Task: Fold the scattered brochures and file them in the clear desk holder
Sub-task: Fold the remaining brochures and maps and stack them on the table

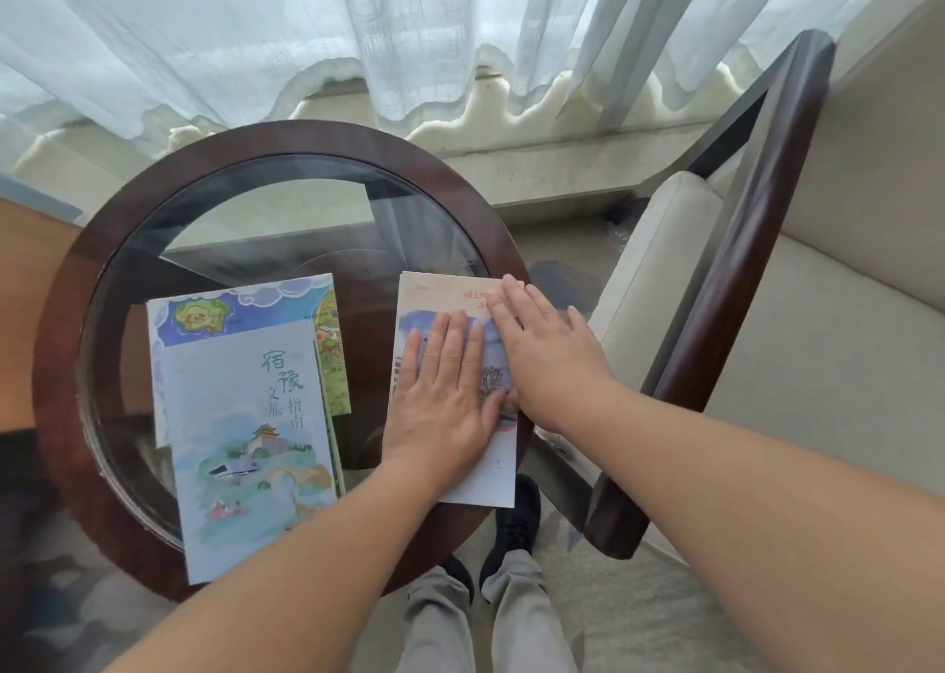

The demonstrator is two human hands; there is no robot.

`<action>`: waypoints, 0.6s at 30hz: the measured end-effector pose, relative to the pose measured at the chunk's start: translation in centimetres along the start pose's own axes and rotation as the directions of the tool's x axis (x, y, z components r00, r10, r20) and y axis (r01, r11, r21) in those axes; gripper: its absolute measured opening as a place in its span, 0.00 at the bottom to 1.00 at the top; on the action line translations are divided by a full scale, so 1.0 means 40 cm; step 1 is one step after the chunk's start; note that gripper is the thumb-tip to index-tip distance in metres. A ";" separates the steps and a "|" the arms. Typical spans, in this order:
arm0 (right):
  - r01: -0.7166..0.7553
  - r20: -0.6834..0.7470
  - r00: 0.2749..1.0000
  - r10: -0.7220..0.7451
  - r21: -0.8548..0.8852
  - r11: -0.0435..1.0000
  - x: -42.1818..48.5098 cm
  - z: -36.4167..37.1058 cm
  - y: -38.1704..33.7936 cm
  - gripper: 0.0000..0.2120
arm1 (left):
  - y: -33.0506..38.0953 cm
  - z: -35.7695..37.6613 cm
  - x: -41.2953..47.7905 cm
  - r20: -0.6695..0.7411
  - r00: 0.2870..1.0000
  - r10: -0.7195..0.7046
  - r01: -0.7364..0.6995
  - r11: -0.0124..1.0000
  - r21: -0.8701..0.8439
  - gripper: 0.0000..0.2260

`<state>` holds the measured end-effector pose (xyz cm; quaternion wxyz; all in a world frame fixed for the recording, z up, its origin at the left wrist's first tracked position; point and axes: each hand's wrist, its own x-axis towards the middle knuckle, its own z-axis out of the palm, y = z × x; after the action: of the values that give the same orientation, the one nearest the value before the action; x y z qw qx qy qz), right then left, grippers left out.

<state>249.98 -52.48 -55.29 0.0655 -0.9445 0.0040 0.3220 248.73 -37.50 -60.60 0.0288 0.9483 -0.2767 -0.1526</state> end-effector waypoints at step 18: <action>-0.025 -0.040 0.999 0.028 0.054 0.998 -0.070 -0.055 -0.046 0.42 | 0.016 -0.143 -0.088 0.251 0.968 -0.020 0.046 0.994 -0.099 0.28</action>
<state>249.19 -51.03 -51.62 0.0863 -0.9486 0.0264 0.3032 247.30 -36.33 -54.11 0.0406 0.9233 -0.2539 -0.2854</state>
